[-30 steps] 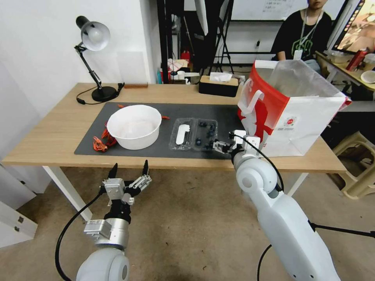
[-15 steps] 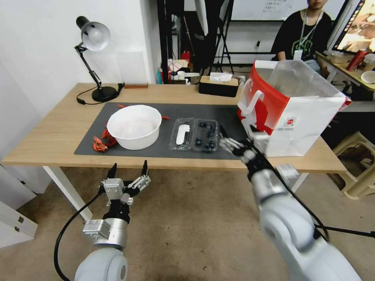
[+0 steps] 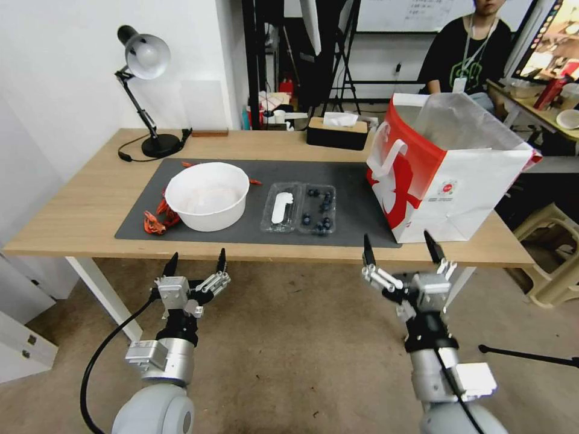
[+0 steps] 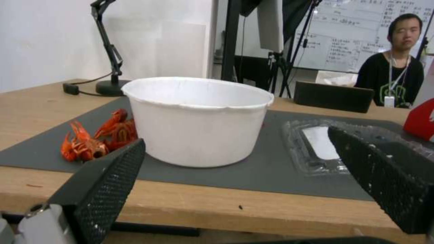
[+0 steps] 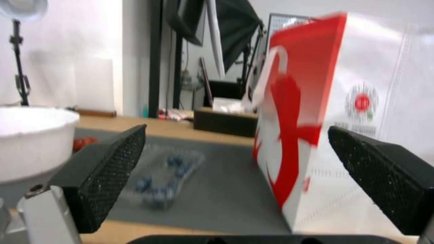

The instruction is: Close the takeout container lid, then place the container into the takeout bag.

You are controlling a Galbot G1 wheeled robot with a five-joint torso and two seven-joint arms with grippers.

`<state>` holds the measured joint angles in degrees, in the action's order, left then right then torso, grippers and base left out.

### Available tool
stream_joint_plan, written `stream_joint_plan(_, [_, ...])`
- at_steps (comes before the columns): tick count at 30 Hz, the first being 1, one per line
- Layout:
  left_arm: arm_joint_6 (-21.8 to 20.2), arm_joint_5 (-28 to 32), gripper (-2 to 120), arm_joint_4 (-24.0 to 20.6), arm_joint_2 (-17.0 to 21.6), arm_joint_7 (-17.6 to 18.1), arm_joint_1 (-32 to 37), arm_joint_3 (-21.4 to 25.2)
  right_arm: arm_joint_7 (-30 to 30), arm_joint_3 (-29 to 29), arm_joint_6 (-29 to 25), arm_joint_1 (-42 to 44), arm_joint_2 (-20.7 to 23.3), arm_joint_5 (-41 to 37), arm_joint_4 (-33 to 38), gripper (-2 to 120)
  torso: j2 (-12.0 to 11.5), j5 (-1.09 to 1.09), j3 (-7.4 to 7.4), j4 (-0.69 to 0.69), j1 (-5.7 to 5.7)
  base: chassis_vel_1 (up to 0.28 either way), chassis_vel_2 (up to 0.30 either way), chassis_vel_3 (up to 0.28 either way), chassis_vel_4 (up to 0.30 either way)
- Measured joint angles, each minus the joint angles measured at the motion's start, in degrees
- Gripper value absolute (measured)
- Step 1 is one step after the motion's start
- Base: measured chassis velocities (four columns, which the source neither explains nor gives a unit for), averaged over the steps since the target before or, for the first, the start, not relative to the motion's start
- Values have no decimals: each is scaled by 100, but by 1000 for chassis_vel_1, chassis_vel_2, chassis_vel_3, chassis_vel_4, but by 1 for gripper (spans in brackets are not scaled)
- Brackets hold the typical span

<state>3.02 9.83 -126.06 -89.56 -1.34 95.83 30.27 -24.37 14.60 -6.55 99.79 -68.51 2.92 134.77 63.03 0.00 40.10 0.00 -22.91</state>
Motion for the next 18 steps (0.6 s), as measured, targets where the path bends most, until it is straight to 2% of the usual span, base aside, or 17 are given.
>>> stream_joint_plan(8, [59, 10, 100, -3, 39, 15, 7, -51, -55, 38, 8, -9, -31, -63, -56, 100, 0, 0, 1, 0, 0, 0, 0, 0, 0])
stream_joint_plan(11, [242, 229, 100, 50, 225, 39, -67, -228, -66, 54, 12, -25, -23, -114, -91, 100, 0, -1, 1, 0, -1, 0, 0, 0, 0])
stream_joint_plan(12, [304, 519, 100, 81, 401, 69, -123, -346, -70, 45, 14, -54, -17, -139, -129, 100, 0, -1, 1, -1, -1, 0, 0, 0, 0])
stream_joint_plan(13, [304, 519, 100, 81, 401, 69, -123, -346, -70, 45, 14, -54, -17, -139, -129, 100, 0, -1, 1, -1, -1, 0, 0, 0, 0])
stream_joint_plan(15, [341, 1221, 100, 87, 761, 177, -224, -601, -71, 16, 17, -119, -7, -163, -195, 100, 0, 0, 1, 2, -1, 0, 0, 0, 0])
stream_joint_plan(16, [341, 1221, 100, 87, 761, 177, -224, -601, -71, 16, 17, -119, -7, -163, -195, 100, 0, 0, 1, 2, -1, 0, 0, 0, 0])
stream_joint_plan(18, [185, 2147, 100, 78, 1169, 360, -446, -942, -73, 12, 16, -130, -19, -173, -240, 100, 0, -1, 1, 0, -1, 0, 0, 0, 0])
